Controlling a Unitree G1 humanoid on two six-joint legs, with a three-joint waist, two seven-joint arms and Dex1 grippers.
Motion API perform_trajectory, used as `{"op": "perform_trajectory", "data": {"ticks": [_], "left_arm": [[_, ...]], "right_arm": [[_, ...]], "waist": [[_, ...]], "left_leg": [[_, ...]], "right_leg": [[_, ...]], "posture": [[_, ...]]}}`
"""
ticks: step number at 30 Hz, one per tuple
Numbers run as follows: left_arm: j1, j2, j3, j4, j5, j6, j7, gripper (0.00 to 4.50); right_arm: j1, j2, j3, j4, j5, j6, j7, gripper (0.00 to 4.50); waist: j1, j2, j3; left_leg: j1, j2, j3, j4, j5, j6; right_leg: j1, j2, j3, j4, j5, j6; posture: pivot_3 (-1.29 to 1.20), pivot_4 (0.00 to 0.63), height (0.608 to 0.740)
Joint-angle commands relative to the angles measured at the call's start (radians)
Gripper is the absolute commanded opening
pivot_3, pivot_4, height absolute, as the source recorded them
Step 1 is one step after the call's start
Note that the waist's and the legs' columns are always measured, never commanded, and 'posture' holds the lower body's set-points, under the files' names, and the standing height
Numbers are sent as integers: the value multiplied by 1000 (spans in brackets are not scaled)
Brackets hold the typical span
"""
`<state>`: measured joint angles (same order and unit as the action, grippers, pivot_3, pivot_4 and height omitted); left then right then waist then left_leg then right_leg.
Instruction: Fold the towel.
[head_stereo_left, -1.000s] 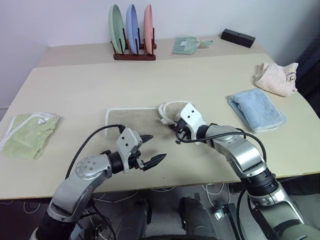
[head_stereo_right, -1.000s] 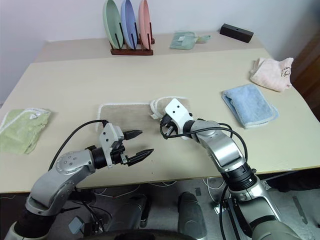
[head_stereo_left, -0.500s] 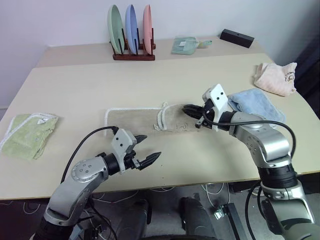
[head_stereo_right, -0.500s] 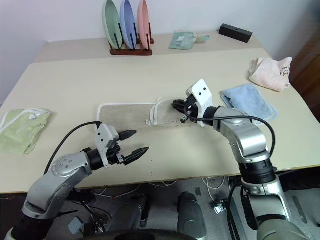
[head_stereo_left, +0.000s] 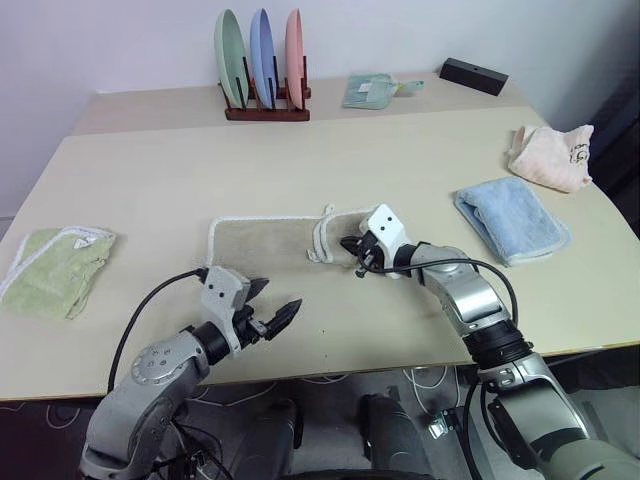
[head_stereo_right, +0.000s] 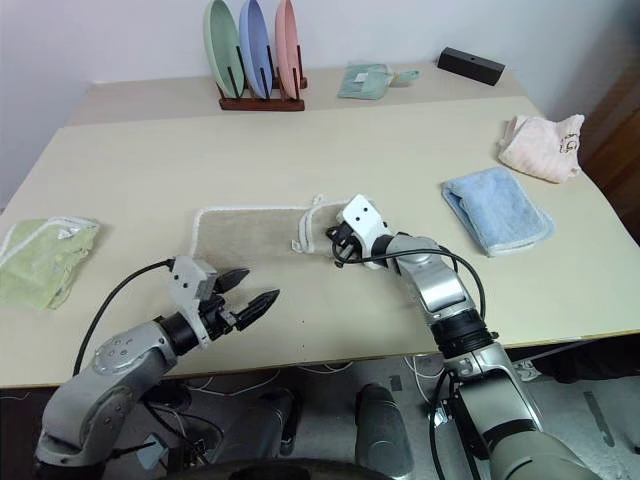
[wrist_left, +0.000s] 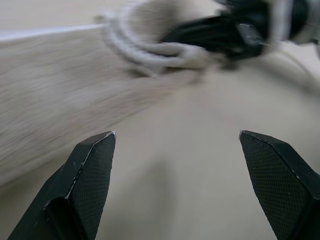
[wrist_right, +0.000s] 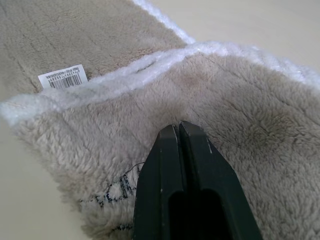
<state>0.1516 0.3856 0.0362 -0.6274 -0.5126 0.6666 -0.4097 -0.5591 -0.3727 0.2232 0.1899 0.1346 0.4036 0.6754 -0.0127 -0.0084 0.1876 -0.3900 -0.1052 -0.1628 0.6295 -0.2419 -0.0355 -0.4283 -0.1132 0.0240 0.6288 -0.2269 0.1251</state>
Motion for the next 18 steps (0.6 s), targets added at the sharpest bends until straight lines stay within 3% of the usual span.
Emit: {"op": "perform_trajectory", "data": {"ticks": [1,8,12,17,18], "left_arm": [[22,-71,105,-54,-99,89,122,4500],[-3,-339,301,-27,-468,255,510,4500],[-102,-410,375,66,-574,247,725,4500],[-267,-445,424,237,-585,189,900,4500],[-294,-449,432,263,-591,172,918,4250]], "right_arm": [[-49,-12,-98,-95,69,17,16,983],[-86,-94,-95,-327,154,-4,198,4437],[-79,-72,-103,-370,202,36,204,4437],[-55,-61,-85,-382,197,27,191,4437],[-47,-63,-80,-387,191,24,190,4482]], "waist": [[1,0,0],[3,-1,0],[6,-2,-1],[24,-3,-2],[26,-3,-2]], "left_leg": [[0,0,0,0,0,0],[0,0,-1,1,0,0],[0,0,-1,2,0,0],[0,-1,1,2,0,-1],[0,-1,2,2,0,-1]], "right_leg": [[0,0,0,0,0,0],[0,0,-1,0,0,0],[2,0,-2,0,0,0],[2,0,-2,0,0,0],[2,0,-1,0,0,0]], "posture": [[0,150,740],[0,150,740],[0,150,740],[0,150,740],[0,150,740]]}}
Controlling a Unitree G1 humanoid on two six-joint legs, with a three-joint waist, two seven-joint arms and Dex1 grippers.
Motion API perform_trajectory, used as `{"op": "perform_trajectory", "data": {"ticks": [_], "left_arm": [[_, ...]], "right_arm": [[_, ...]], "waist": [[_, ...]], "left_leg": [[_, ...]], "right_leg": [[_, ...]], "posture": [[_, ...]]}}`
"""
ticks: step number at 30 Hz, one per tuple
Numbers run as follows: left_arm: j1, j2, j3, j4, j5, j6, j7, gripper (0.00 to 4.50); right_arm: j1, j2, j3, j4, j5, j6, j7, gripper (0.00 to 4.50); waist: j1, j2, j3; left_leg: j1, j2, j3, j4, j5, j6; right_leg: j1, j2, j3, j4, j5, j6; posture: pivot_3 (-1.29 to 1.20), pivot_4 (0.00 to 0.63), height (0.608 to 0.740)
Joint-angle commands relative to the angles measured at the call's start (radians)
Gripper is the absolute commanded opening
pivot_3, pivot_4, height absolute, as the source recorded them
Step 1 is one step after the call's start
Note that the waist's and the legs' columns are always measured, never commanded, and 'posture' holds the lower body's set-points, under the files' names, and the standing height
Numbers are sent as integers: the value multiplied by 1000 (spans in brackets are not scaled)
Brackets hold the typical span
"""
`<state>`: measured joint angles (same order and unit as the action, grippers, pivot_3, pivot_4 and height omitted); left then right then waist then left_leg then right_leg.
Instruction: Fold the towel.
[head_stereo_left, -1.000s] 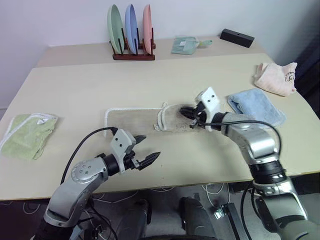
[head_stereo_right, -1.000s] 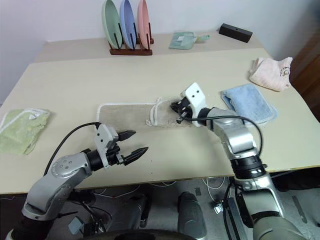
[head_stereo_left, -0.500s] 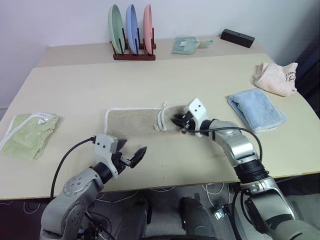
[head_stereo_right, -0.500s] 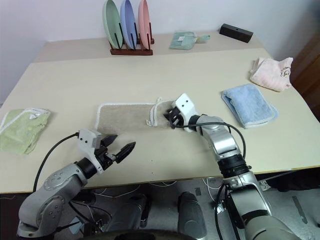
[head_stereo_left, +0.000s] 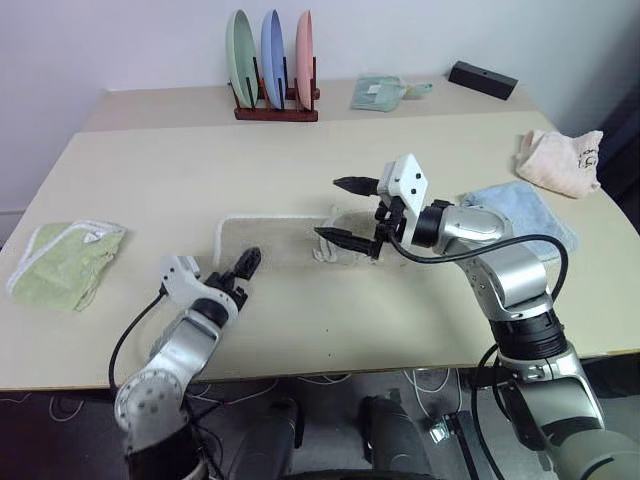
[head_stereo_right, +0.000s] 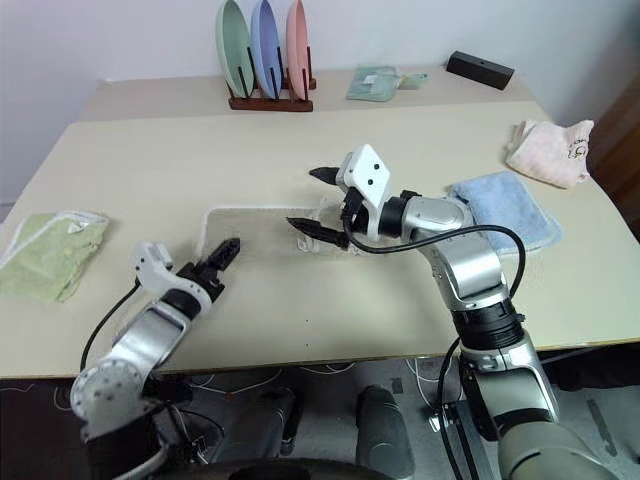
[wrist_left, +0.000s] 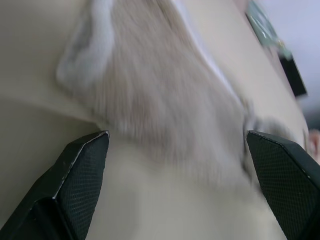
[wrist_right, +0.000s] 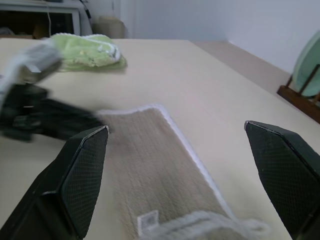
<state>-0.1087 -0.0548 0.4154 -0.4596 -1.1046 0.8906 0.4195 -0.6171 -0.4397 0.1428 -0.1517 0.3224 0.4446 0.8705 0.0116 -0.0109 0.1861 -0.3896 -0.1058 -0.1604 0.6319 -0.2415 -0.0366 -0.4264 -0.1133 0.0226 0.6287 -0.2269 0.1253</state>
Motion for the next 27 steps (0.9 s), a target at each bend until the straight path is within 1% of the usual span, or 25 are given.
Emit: {"op": "perform_trajectory", "data": {"ticks": [1,2,6,8,9,13,15,16,19,21,23,25,27], "left_arm": [[-52,-10,58,114,-2,-66,101,3958],[-70,-11,62,132,-5,-80,112,3620],[-121,-2,57,183,-15,-114,123,1596],[-126,3,49,190,-16,-123,122,478],[-127,3,47,192,-18,-130,119,43],[-141,9,59,179,-29,-200,66,43],[-140,45,70,148,-8,-242,17,43],[-135,70,74,135,3,-255,-6,43],[-115,236,101,86,39,-272,-132,43],[-110,294,91,78,48,-277,-181,43],[-122,393,39,56,89,-255,-276,43],[-130,444,3,45,111,-246,-332,43],[-164,544,-175,-1,202,-207,-468,43]], "right_arm": [[17,2,3,-50,0,-19,-6,4500],[23,0,6,-56,-2,-19,-7,4500],[55,-21,10,-85,-5,-4,-7,4500],[70,-38,14,-101,-4,10,-1,4500],[77,-45,15,-108,-4,14,2,4500],[102,-67,18,-132,-1,25,4,4500],[111,-75,18,-140,-4,28,2,4500],[115,-79,17,-144,-4,30,1,4500],[129,-102,12,-137,-10,32,1,4500],[131,-109,14,-133,-11,31,-2,4500],[136,-117,22,-121,-22,24,-2,4500],[139,-119,26,-115,-30,20,-1,4500],[140,-116,31,-109,-36,15,0,4500]], "waist": [[1,0,0],[0,0,0],[2,0,0],[1,-1,0],[1,-1,0],[1,-2,0],[0,-2,1],[-1,-2,1],[-4,-2,1],[-2,-2,1],[3,-3,1],[6,-3,1],[5,-5,2]], "left_leg": [[0,0,0,0,0,0],[0,0,0,0,0,0],[0,0,1,0,0,0],[0,0,1,0,0,0],[0,0,1,0,0,0],[0,0,1,0,0,0],[0,0,1,-1,0,0],[0,0,1,-1,0,0],[-1,0,1,-1,0,0],[-1,0,1,-1,0,0],[-1,0,2,-1,0,0],[-1,0,0,0,0,0],[-1,-1,0,0,0,0]], "right_leg": [[0,0,0,0,0,0],[0,0,0,0,0,0],[0,0,0,0,0,0],[0,0,0,0,0,0],[0,0,0,0,0,0],[0,0,0,-1,0,0],[0,0,0,-1,0,0],[0,0,0,-1,0,0],[-1,1,0,-1,0,0],[-1,1,1,-1,0,0],[-1,0,1,-1,0,0],[-1,0,0,-1,0,0],[0,0,0,-2,0,0]], "posture": [[0,150,740],[0,150,740],[0,150,740],[0,150,740],[0,150,740],[0,150,740],[0,150,740],[0,150,740],[0,150,740],[0,150,740],[0,150,740],[0,150,740],[0,150,740]]}}
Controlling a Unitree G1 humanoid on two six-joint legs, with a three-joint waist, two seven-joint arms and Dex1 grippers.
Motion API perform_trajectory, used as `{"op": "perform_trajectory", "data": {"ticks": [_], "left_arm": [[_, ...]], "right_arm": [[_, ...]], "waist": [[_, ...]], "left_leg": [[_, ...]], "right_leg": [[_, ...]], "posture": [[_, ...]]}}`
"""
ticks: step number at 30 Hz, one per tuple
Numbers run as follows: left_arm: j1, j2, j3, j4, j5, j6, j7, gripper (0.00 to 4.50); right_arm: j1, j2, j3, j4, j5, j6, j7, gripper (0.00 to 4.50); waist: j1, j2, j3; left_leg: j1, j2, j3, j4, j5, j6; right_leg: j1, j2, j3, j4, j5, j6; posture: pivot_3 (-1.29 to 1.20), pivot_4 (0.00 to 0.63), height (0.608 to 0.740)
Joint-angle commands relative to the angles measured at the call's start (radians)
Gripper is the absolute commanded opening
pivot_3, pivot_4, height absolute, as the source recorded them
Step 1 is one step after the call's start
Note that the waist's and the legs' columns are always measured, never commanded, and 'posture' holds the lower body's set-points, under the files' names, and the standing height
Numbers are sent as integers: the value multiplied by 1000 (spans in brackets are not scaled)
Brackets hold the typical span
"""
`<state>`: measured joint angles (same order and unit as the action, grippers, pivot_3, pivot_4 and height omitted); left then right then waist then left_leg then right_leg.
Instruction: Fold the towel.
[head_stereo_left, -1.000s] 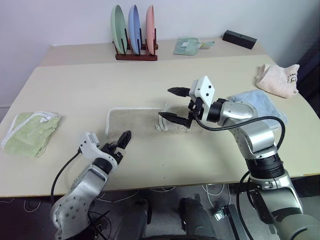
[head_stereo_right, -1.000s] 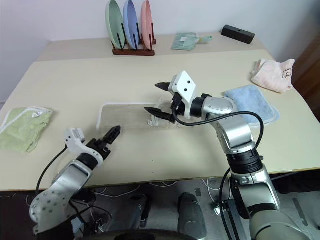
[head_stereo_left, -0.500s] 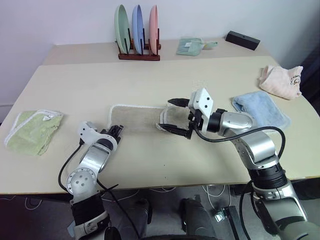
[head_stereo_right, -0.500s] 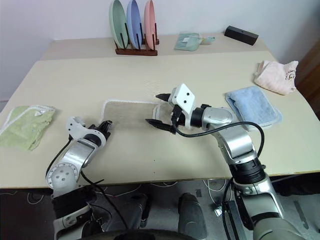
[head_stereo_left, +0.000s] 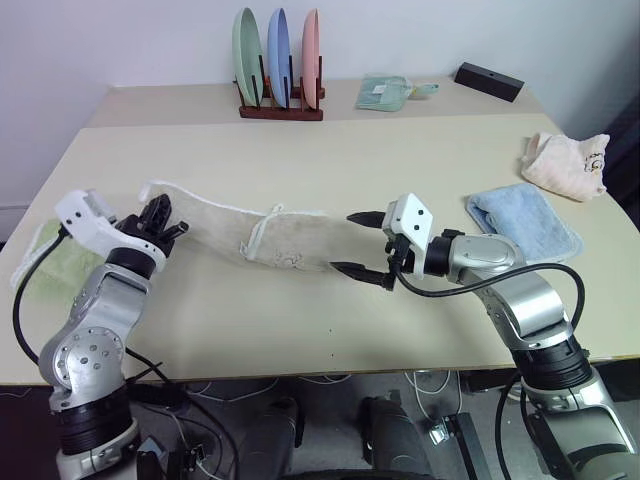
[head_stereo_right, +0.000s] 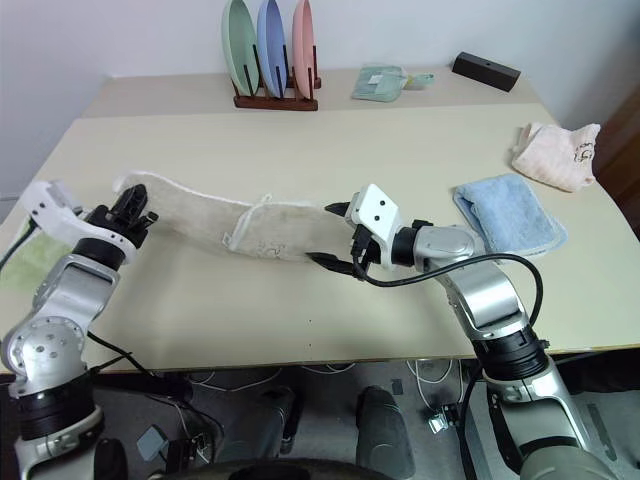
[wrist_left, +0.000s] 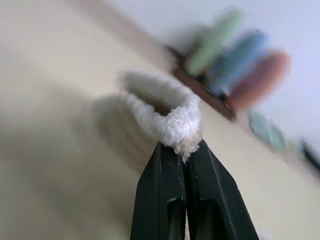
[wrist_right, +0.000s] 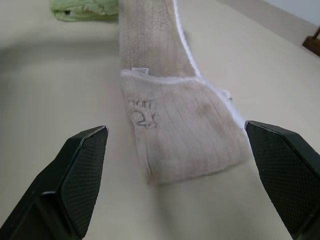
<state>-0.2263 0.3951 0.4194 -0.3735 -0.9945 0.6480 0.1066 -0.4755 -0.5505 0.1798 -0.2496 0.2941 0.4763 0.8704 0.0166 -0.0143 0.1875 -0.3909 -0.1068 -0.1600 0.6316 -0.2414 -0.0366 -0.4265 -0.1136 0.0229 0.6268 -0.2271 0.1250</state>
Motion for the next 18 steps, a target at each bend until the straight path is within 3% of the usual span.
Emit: {"op": "perform_trajectory", "data": {"ticks": [1,8,18], "left_arm": [[-58,134,-267,-106,142,46,-217,43],[-114,191,-634,-66,397,38,-427,43],[-136,109,-666,-10,511,60,-479,43]], "right_arm": [[-1,-3,-4,-11,-10,-18,0,4500],[1,6,-6,-10,-19,-14,-16,4500],[21,-4,-13,-33,-20,-7,-41,4500]], "waist": [[0,-1,1],[-25,0,1],[-25,0,1]], "left_leg": [[0,0,-1,0,0,0],[0,1,2,-3,-1,1],[0,1,0,-2,-1,1]], "right_leg": [[0,0,-1,0,0,0],[-1,1,1,-1,0,0],[-2,0,1,-1,0,0]], "posture": [[0,150,740],[0,150,740],[0,150,740]]}}
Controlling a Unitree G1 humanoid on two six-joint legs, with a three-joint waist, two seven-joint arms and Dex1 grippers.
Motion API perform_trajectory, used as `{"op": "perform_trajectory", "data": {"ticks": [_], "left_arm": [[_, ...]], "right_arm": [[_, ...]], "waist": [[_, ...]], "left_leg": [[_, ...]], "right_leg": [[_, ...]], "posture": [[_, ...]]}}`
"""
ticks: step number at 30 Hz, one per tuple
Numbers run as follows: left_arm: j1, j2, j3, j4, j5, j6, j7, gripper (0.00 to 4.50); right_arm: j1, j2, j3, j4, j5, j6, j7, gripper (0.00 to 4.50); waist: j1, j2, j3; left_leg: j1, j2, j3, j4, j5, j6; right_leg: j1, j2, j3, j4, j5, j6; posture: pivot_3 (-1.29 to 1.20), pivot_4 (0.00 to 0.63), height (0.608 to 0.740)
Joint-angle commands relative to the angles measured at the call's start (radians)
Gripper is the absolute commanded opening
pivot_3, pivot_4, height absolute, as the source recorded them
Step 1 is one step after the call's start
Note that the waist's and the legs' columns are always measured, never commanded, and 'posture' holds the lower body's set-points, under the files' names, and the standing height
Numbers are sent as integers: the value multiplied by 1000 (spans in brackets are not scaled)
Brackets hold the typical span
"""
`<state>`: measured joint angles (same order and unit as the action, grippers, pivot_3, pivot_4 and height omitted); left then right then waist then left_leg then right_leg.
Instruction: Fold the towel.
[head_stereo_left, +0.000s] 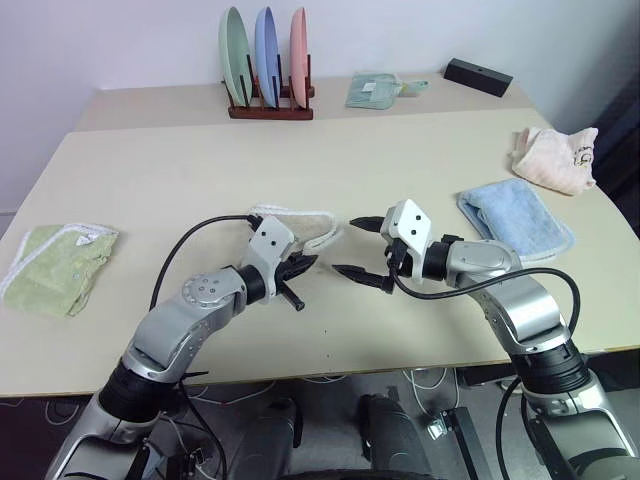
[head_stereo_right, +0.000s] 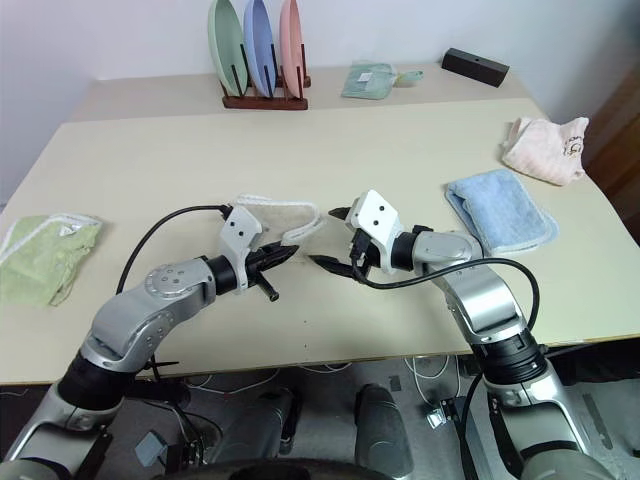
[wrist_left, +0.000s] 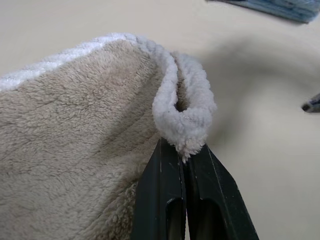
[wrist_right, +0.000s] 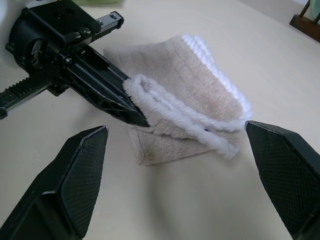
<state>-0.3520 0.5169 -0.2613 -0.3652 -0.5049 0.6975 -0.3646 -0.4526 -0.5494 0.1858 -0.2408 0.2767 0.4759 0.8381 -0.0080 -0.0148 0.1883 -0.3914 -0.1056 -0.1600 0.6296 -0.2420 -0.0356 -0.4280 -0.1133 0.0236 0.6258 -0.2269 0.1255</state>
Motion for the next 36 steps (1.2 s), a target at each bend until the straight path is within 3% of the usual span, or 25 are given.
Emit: {"op": "perform_trajectory", "data": {"ticks": [1,3,5,7,9,13,15,19,24,28,32,36], "left_arm": [[-8,-19,23,-18,25,17,-7,286],[7,-18,52,-43,12,31,-21,930],[32,-8,107,-90,-35,60,-37,1900],[69,14,185,-139,-106,107,-63,2877],[127,58,288,-185,-184,151,-100,2896],[178,79,503,-211,-329,170,-102,2896],[154,82,549,-188,-332,171,-65,2376],[72,76,470,-116,-209,160,14,644],[-6,-8,337,79,-65,95,36,644],[-15,-34,283,213,13,35,0,644],[-2,-91,313,329,30,-15,-4,644],[32,-115,338,340,32,-48,-21,644]], "right_arm": [[-2,-5,-18,-40,-4,-8,-11,4500],[-7,-2,-15,-35,-7,-12,-14,4500],[-14,0,-15,-29,-9,-13,-17,4500],[-23,0,-20,-21,-14,-6,-25,3942],[-30,-3,-30,-19,-8,2,-22,3167],[-56,5,-49,-34,21,21,-14,1051],[-89,31,-56,-37,49,42,-21,35],[-158,128,-16,-10,65,81,-62,0],[-231,268,108,207,-71,38,-153,0],[-237,343,128,366,-119,14,-204,0],[-204,369,158,508,-182,-39,-219,0],[-170,357,142,507,-195,-59,-215,0]], "waist": [[-1,0,0],[-1,0,0],[-6,0,0],[-7,0,0],[-8,0,0],[-2,0,0],[2,0,0],[1,0,0],[-5,0,0],[-6,0,0],[-6,1,-1],[-7,1,-1]], "left_leg": [[0,0,0,0,0,0],[0,0,-1,0,0,0],[0,0,-2,0,0,0],[0,0,-3,-1,0,0],[0,1,-3,-1,0,0],[0,1,-3,0,0,0],[0,0,-4,1,0,0],[1,0,-4,1,0,0],[1,-1,-4,0,0,-1],[1,-1,-4,0,3,-5],[1,-1,-4,-1,2,-4],[1,-1,-4,0,2,-3]], "right_leg": [[0,0,0,0,0,0],[0,0,0,0,0,0],[0,0,0,0,0,0],[-1,0,0,0,0,0],[-1,0,0,1,0,0],[-1,0,0,1,0,0],[0,0,0,1,0,0],[1,0,-1,1,0,0],[0,0,-1,2,0,0],[-2,0,0,4,0,0],[-2,0,0,4,0,0],[-1,0,0,4,0,0]], "posture": [[0,150,740],[0,150,740],[0,150,740],[0,150,740],[0,150,740],[0,150,740],[0,150,740],[0,150,740],[0,150,740],[0,150,740],[0,150,740],[0,150,740]]}}
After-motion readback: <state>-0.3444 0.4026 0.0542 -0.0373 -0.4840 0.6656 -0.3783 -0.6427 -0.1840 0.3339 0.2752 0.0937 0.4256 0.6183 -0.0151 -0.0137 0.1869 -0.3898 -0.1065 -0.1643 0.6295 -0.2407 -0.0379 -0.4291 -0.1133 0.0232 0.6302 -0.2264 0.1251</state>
